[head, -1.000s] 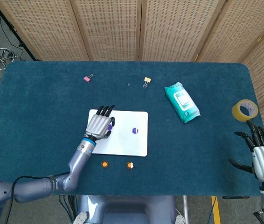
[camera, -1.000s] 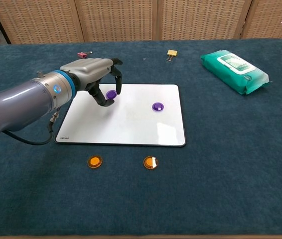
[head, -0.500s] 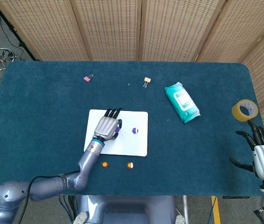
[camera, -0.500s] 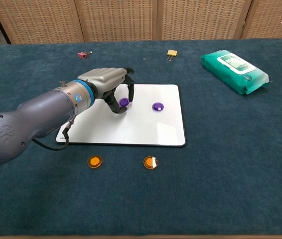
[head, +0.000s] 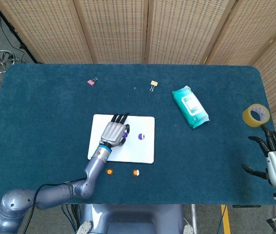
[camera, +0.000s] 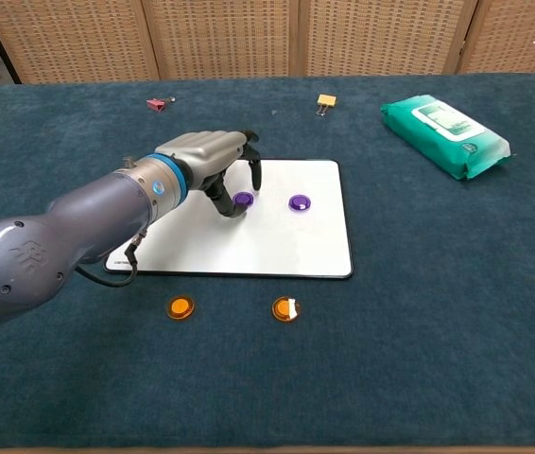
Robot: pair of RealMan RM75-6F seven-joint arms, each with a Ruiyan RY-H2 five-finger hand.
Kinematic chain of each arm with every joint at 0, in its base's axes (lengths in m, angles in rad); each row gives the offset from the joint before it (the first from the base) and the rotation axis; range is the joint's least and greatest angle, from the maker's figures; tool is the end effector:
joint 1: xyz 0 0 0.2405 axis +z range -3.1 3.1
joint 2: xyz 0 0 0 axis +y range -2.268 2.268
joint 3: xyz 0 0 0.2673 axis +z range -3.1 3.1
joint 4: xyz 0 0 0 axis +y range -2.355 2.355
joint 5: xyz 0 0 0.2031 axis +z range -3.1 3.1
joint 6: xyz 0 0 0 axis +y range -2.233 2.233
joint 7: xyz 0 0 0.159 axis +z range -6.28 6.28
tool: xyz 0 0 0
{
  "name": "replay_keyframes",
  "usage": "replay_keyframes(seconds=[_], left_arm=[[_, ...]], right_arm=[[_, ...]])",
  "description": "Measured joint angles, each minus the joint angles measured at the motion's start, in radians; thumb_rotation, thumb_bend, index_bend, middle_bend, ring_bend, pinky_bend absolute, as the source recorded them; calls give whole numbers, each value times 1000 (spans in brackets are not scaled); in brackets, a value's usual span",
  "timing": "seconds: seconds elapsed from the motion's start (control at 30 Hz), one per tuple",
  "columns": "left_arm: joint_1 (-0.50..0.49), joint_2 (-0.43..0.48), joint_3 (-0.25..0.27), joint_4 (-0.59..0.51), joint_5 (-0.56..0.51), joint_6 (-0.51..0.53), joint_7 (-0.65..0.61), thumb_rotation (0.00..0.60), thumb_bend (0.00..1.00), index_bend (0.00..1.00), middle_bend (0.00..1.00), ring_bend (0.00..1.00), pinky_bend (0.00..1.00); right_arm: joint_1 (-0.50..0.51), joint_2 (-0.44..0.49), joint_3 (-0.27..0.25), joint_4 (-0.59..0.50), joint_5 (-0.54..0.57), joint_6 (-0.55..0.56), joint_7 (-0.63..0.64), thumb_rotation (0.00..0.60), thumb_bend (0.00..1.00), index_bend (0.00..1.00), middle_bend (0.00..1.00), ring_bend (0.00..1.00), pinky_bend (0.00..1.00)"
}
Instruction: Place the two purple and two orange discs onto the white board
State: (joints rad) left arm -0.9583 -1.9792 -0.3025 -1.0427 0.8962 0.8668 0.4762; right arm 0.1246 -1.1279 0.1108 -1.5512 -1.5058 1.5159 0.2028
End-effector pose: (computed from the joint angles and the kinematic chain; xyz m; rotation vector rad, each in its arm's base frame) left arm -0.0850 0.3953 -0.1251 -1.8525 -1.0072 -0.8787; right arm -0.3121 -0.2214 0.1871 1.3065 -0.9215 1.1204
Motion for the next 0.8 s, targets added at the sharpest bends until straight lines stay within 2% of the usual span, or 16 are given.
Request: replay_keyframes(seconds=[0.3,0.4,0.53,0.6,0.8], left_arm=[[15,42,-3,-66,-12,4,2,600,341,279,0,0,0],[34,80,-2,-127,10,29,-16,600,341,214,0,0,0],[90,185,13,-269,73,91,-56,600,317,82,0,0,0],[124,247,25,-334,111,126,-79,600,272,29,0,0,0],[262,487,87,-492,274,255,-208,600,156,0,0,0,0]], right_arm=[[1,-2,0,2,-1,-5,-1,600,41,243,0,0,0],[2,-4,-3,2,-7,-6,-8,600,40,243,0,0,0],[2,-6,-6,0,-14,-6,-20,600,40,243,0,0,0],[2,-7,-10,-3,-21,-5,-31,600,40,243,0,0,0],[12,-14,-34,-11,-64,-23,-81,600,34,248,0,0,0]])
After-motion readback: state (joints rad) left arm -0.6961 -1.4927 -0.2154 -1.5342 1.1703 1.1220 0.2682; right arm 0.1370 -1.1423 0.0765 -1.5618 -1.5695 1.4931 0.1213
